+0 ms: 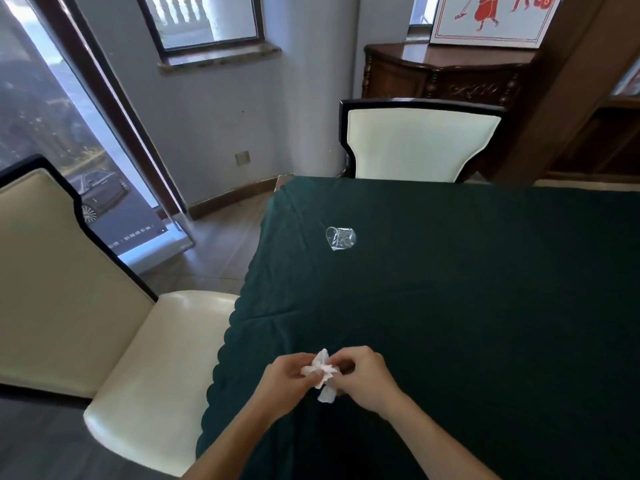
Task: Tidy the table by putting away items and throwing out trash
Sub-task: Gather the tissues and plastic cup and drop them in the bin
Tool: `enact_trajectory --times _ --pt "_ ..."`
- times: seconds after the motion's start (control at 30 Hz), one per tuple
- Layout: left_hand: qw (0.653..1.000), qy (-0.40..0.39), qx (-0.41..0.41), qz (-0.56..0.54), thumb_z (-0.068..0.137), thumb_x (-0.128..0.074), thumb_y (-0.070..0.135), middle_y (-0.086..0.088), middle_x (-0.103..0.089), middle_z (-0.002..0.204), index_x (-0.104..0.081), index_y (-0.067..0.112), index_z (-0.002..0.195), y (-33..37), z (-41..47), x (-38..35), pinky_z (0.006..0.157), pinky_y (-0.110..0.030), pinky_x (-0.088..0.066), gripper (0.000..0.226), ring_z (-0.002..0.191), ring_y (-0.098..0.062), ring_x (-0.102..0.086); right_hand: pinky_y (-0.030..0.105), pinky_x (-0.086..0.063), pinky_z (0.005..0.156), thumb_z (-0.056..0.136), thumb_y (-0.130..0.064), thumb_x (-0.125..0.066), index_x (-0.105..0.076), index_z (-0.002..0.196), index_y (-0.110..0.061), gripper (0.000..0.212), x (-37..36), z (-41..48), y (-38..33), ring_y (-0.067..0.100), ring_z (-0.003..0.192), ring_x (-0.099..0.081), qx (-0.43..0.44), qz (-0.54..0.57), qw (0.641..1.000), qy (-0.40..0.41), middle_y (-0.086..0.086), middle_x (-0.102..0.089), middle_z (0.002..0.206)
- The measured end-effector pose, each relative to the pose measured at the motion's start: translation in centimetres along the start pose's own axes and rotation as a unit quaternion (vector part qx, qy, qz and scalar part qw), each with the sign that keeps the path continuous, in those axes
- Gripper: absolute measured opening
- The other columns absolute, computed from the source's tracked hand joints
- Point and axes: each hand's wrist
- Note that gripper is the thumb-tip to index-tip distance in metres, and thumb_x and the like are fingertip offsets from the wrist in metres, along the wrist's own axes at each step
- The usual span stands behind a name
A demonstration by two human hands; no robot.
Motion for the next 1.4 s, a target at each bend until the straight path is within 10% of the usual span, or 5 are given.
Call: enact_trajectory --times 0.43,0.57,0.83,1.07,1.4 --pt "0.951 0.04 0.059 -0.301 0.099 -0.065 0.012 -0.016 -0.083 0.105 -0.082 0.005 0.105 0.5 9.4 -1.8 0.083 -0.034 -0.065 0.019 0.101 -0.029 -0.08 0.012 -0.057 0.077 0.079 -0.027 -0.073 -0.079 0.101 -0.032 0.024 4.8 11.1 -3.0 -0.007 0.085 -0.071 0.04 -0.093 0.995 0.005 -0.018 -0.078 0.083" --pt "0.924 0.045 0.114 -0.361 0.1 -0.064 0.007 -0.02 -0.083 0.103 -0.079 -0.003 0.105 0.2 11.5 -2.4 0.07 -0.029 -0.065 0.019 0.093 -0.029 -0.082 0.029 -0.057 0.094 0.084 -0.02 -0.071 -0.073 0.119 -0.024 0.035 6.1 16.8 -3.8 0.011 0.098 -0.071 0.041 -0.17 0.982 0.068 -0.005 -0.078 0.103" --pt "0.906 0.026 0.135 -0.4 0.095 -0.066 0.0 -0.023 -0.083 0.093 -0.083 -0.005 0.093 -0.4 13.0 -2.2 0.062 -0.032 -0.065 0.018 0.085 -0.035 -0.083 0.048 -0.041 0.113 0.072 0.002 -0.073 -0.004 0.162 -0.033 0.118 8.7 26.4 -4.6 0.036 0.156 -0.001 0.055 -0.37 0.914 0.158 0.011 0.005 0.17" --pt "0.912 0.021 0.132 -0.387 0.094 -0.066 0.003 -0.019 -0.084 0.094 -0.086 0.004 0.086 -0.1 13.1 -2.2 0.065 -0.028 -0.064 0.022 0.088 -0.031 -0.083 0.044 -0.047 0.103 0.084 0.0 -0.065 -0.021 0.16 -0.021 0.089 8.7 29.0 -4.2 0.037 0.13 -0.045 0.071 -0.368 0.915 0.146 0.011 -0.048 0.145" --pt "0.908 0.059 0.174 -0.375 0.091 -0.063 -0.003 -0.019 -0.084 0.096 -0.083 -0.002 0.096 0.4 13.2 -2.5 0.062 -0.03 -0.065 0.021 0.087 -0.031 -0.083 0.039 -0.047 0.096 0.102 -0.034 -0.05 -0.073 0.109 -0.008 0.035 9.2 24.2 -0.7 0.031 0.114 -0.05 0.051 -0.323 0.919 0.22 0.013 -0.051 0.119"
Point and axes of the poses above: each hand's wrist, its own z-axis towards the middle knuckle, its own x-axis out of the back of the hand, y = z × x
